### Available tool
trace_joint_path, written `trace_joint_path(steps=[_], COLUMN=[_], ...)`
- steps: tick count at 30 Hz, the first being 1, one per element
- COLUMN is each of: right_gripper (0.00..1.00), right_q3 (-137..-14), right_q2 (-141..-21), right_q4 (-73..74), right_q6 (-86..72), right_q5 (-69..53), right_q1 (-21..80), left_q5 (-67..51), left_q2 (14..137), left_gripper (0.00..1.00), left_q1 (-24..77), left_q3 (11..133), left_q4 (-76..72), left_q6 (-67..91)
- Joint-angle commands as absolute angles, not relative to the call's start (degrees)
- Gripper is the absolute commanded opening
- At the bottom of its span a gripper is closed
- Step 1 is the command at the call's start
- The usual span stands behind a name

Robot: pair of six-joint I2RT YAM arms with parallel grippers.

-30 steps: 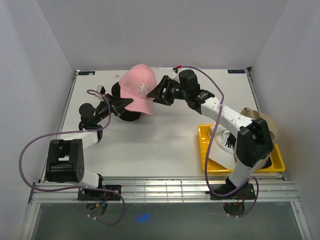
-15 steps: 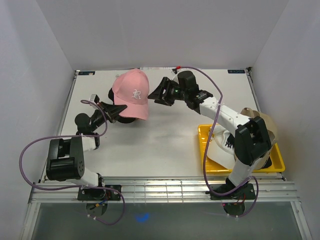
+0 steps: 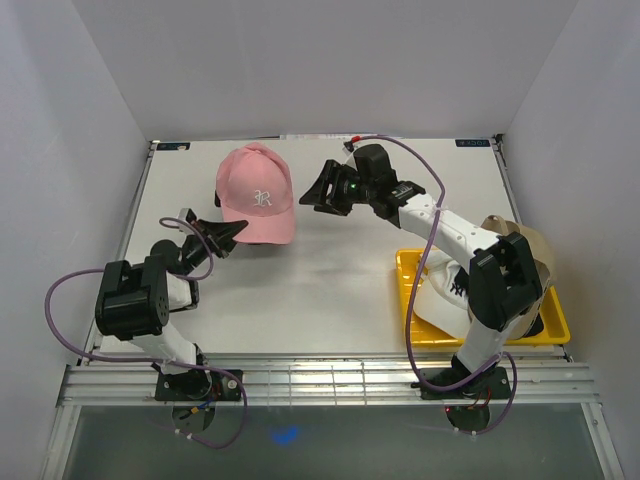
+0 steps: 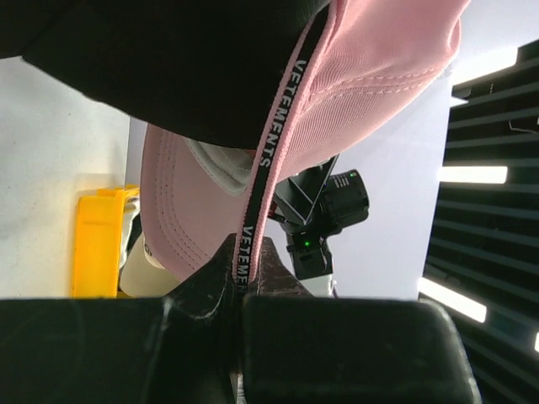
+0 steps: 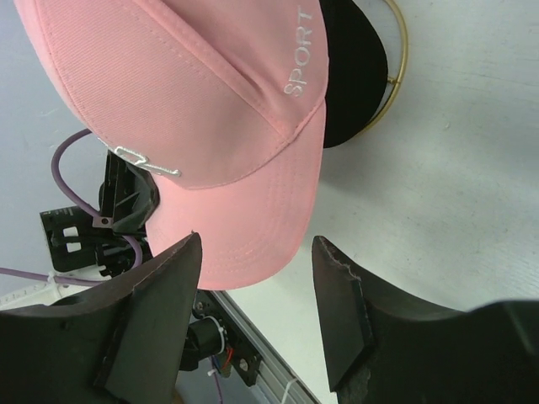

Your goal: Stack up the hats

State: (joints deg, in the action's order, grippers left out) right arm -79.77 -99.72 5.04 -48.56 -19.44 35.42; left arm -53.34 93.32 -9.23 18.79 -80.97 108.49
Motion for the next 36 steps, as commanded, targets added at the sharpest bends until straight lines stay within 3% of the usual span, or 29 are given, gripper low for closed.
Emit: trace_joint_path(steps=[1, 25, 27, 28, 32, 36], right_gripper=[0.61, 0.62, 0.64, 0.64, 0.66, 0.71], right_q3=[-79.72, -79.89, -79.89, -80.07, -81.91, -84.37], right_q2=[-99.41, -99.67, -99.67, -99.75, -100.46, -101.69], right_q4=[6.33, 11.25, 11.51, 11.77, 13.18, 14.50], right_q6=[-45.53, -39.46, -38.94, -38.67, -37.71, -36.83], right_q5=[-17.76, -15.03, -14.86, -14.77, -14.59, -14.76], right_q1=[35.51, 35.42, 35.42, 35.42, 35.42, 35.42], left_q5=[-54.76, -56.42, -56.86, -57.30, -58.18, -59.32], left_q2=[96.41, 105.29, 105.56, 105.56, 104.51, 102.75], left_gripper=[0.00, 0.01, 0.10, 0.20, 0.43, 0.55], left_q1=[-10.37, -12.39, -12.39, -12.39, -12.31, -12.39], left_q3=[15.74, 11.95, 12.30, 12.48, 12.92, 13.53], left_q4=[-94.64, -95.45, -95.19, -95.10, -94.84, -92.82], left_q6=[111.71, 109.25, 108.99, 109.07, 108.90, 107.85])
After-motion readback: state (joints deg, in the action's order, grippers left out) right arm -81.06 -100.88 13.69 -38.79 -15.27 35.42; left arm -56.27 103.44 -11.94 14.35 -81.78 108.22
